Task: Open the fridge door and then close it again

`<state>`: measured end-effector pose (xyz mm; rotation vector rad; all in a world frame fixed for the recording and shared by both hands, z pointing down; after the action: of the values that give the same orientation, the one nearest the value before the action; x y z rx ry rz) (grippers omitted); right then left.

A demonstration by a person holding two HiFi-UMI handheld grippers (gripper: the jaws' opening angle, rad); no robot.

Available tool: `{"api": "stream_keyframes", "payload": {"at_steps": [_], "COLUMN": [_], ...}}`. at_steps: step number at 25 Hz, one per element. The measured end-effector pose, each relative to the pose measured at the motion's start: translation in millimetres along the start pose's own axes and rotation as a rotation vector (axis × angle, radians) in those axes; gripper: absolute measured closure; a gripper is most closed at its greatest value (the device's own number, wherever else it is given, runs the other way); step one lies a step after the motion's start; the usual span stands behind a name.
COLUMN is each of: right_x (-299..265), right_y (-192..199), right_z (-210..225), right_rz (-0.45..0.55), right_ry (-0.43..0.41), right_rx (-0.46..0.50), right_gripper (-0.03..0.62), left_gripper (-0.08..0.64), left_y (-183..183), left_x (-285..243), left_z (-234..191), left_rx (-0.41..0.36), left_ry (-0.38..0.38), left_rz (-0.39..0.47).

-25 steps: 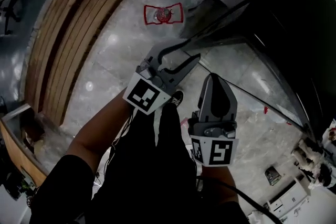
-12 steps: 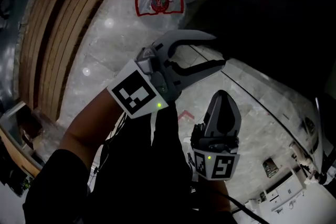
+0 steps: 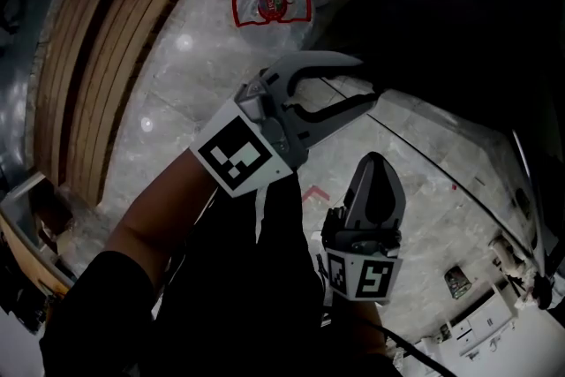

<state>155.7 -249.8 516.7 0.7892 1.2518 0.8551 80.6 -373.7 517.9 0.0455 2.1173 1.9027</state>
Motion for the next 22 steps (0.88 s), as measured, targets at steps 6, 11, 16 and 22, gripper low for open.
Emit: {"api": "stream_keyframes", "payload": {"at_steps": [6,11,16,22], "right_x": [46,89,117,133], "right_y": [11,18,12,2], "right_z": [-5,-18,-48,-74], "right_rz": [-0.001,-0.011,0.024,0.102], "right_ry": [0.021,0.02,-0.045,-0.135], "right_rx": [0.022,0.04,0.077,0.135], "right_gripper": [0.577,0.577,0.577,0.577], "left_gripper": [0.445,0.446,0.449,0.456], "left_y": [3,7,11,9], "left_x": [47,76,96,107], "left_z": [50,96,138,159], "left_rx": [0.039,0.059,0.076,0.066], "left_ry": [-0.036,-0.132,-0.189,-0.23], "left_rz": [0.009,-0.008,-0.047,-0.037]}}
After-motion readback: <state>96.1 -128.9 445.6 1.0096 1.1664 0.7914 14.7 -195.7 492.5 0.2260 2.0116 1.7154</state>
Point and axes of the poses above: the fingertips, and each gripper's own axes: x backward along the fingers, z to its right, y out of its underside, the point moved 5 cm from there along x, backward along the fingers, and after that the axes turned 10 degrees about -z, right-handed, at the moved point
